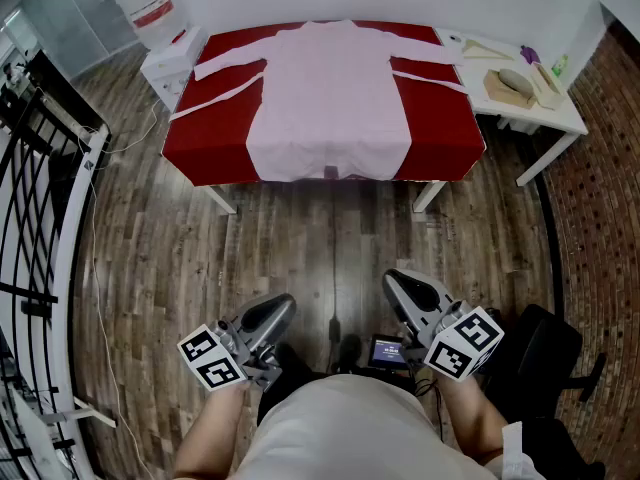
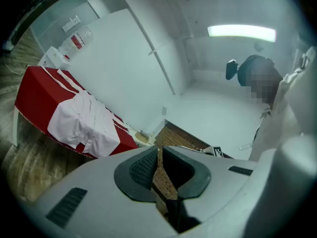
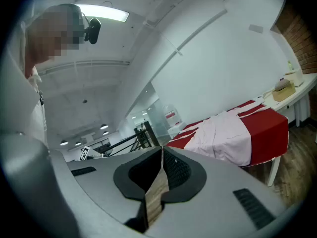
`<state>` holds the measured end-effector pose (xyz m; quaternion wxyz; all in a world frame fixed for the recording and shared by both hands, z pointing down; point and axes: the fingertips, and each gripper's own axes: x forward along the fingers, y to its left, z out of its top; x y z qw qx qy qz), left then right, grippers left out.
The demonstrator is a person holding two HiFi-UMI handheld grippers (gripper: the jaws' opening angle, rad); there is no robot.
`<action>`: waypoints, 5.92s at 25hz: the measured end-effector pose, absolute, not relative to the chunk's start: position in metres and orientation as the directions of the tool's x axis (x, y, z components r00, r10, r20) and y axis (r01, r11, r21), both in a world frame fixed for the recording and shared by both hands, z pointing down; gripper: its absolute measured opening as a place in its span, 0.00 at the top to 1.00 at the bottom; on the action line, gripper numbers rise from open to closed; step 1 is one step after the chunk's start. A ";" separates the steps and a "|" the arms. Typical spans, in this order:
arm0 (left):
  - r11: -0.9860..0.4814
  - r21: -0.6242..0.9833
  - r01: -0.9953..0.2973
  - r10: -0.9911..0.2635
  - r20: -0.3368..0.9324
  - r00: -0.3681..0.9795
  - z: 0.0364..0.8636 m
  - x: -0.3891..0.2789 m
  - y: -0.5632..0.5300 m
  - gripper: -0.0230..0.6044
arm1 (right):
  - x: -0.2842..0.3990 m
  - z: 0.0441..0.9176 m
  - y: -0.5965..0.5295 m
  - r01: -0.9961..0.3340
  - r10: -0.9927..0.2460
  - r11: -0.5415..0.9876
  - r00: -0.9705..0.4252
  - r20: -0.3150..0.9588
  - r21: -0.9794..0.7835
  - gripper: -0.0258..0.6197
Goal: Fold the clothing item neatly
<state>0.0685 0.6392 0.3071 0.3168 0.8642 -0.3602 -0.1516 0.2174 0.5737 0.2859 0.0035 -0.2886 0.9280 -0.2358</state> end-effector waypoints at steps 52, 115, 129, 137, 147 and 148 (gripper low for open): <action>-0.459 0.538 -0.707 -0.657 0.330 0.678 0.373 -0.073 0.170 0.80 | 0.094 0.384 0.236 -0.653 -0.557 0.583 -0.755 0.346 -0.484 0.94; -0.507 0.184 -0.842 -0.304 0.876 0.375 0.574 -0.032 -0.224 0.64 | 0.026 0.496 0.086 -0.856 -0.618 0.467 -0.496 0.609 -0.224 0.93; -0.502 0.153 -0.851 -0.287 0.899 0.331 0.579 -0.053 -0.254 0.82 | 0.031 0.515 0.093 -0.854 -0.593 0.462 -0.498 0.633 -0.240 0.93; -0.452 0.263 -0.852 -0.260 0.875 0.408 0.573 -0.058 -0.248 0.84 | 0.040 0.526 0.094 -0.865 -0.589 0.436 -0.484 0.648 -0.250 0.93; -0.444 0.361 -0.820 -0.359 0.767 0.532 0.546 -0.046 -0.264 0.89 | 0.046 0.532 0.095 -0.872 -0.590 0.414 -0.476 0.652 -0.262 0.93; -0.447 0.353 -0.822 -0.358 0.772 0.526 0.546 -0.044 -0.264 0.89 | 0.047 0.533 0.095 -0.873 -0.590 0.411 -0.474 0.653 -0.263 0.93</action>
